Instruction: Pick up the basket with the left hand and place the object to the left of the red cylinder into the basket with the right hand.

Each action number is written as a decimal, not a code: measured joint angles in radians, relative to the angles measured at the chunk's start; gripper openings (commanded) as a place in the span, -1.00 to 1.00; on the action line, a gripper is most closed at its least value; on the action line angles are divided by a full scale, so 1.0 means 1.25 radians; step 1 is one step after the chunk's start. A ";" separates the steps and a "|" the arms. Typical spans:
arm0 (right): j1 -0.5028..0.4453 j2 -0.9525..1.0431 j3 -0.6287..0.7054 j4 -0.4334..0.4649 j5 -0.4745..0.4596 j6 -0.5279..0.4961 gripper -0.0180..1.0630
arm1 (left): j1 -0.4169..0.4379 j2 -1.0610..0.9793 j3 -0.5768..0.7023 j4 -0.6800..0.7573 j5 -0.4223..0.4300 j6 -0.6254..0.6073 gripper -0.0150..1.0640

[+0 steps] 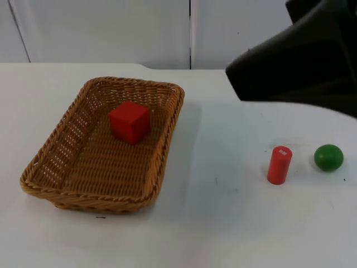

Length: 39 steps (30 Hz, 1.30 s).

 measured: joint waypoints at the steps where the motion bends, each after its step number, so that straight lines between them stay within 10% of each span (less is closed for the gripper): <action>1: 0.000 0.000 0.011 0.000 -0.004 0.000 0.78 | 0.000 -0.022 0.002 0.007 0.013 0.000 0.92; 24: 0.000 -0.160 0.109 -0.013 -0.039 0.015 0.78 | 0.000 -0.301 0.004 0.245 0.186 -0.212 0.92; 39: 0.000 -0.340 0.113 -0.039 0.119 0.024 0.78 | 0.000 -0.349 0.087 0.262 0.252 -0.236 0.92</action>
